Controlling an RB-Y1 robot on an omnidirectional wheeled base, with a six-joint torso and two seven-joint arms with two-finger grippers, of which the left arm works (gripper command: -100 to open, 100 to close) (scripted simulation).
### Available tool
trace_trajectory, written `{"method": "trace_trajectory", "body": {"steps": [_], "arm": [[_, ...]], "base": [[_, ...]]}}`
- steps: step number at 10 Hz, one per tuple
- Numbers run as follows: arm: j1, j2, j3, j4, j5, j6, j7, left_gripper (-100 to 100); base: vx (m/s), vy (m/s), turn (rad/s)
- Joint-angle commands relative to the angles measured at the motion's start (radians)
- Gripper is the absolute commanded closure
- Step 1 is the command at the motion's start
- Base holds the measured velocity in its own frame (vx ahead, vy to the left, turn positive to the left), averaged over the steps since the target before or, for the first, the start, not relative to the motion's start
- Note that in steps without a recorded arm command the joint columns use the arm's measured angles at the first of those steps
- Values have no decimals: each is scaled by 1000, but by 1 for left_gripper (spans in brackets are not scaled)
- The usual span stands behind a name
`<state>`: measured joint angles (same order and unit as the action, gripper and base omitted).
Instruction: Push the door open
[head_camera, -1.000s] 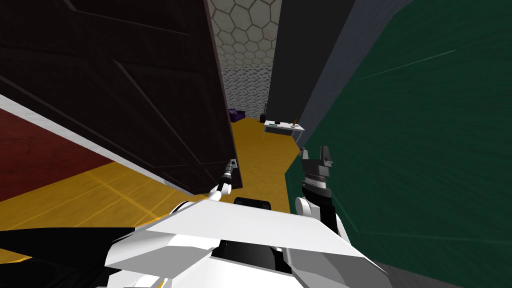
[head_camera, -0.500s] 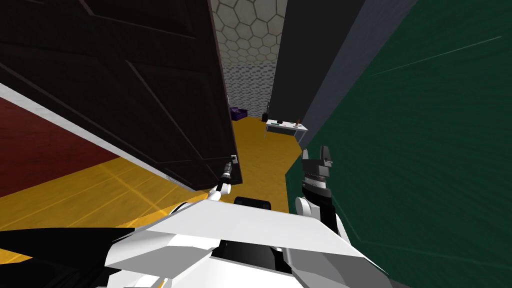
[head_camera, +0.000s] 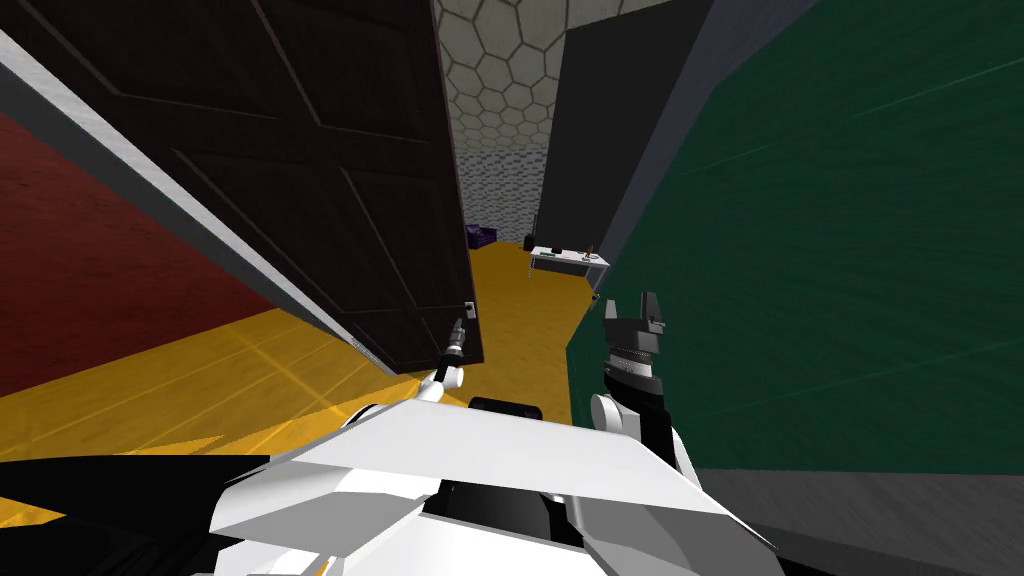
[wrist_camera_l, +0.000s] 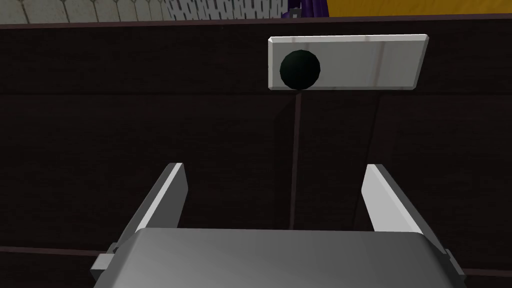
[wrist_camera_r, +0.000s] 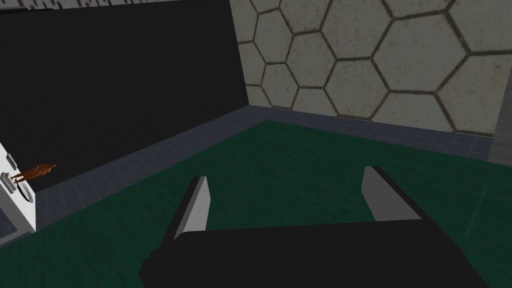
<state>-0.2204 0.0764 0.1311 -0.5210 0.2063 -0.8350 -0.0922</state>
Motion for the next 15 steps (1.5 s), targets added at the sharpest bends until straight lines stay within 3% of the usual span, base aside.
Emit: {"method": "trace_trajectory", "body": {"steps": [1,9,10,15], "arm": [[3,3,1,-3,1,-4,0,-100],[14,0,11,5,7,-36,-2,-100],[14,0,11,5,7,-36,-2,100],[14,0,11,5,7,-36,-2,100]], "base": [[197,29,-24],[198,52,-28],[-17,-7,0],[-13,-4,0]]}}
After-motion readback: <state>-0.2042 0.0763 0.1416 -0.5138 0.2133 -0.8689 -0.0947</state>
